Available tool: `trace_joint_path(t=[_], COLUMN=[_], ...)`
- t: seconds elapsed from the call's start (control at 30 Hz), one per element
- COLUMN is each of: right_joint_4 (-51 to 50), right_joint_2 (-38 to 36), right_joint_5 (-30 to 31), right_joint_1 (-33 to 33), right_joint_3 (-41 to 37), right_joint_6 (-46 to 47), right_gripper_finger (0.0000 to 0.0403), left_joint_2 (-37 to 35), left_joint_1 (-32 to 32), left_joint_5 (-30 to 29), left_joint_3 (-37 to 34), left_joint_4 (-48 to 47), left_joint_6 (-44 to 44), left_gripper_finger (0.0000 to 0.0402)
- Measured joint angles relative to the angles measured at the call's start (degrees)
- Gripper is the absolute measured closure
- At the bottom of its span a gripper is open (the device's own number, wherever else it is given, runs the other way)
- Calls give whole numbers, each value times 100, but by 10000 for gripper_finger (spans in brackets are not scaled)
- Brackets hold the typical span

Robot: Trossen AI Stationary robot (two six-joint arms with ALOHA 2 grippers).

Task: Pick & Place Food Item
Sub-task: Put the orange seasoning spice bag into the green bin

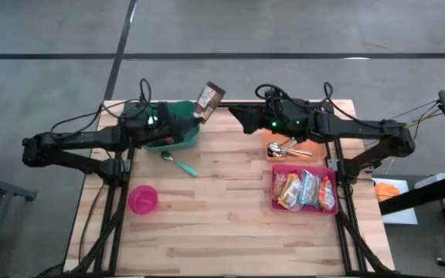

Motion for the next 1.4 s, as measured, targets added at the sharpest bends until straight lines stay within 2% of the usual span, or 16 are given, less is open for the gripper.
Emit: trace_joint_path(t=[0.23,0.47,0.6,0.73,1.3,1.4], right_joint_4=[472,444,104,-601,-596,-608], right_joint_2=[260,649,841,855,853,853], right_joint_5=[28,31,139,584,534,525], right_joint_1=[4,7,2,3,7,4], right_joint_3=[38,540,908,1136,1272,1263], right_joint_6=[-147,-335,-266,-103,9,56], right_gripper_finger=[103,103,103,103,104,119], left_joint_2=[89,346,437,448,632,784], left_joint_1=[0,-87,-157,-200,-277,-332], left_joint_5=[-86,-55,-43,-22,71,112], left_joint_3=[6,13,12,13,81,114], left_joint_4=[435,695,995,1273,1579,1726], left_joint_6=[-45,-65,-66,-31,-16,-14], left_gripper_finger=[401,401,401,401,401,401])
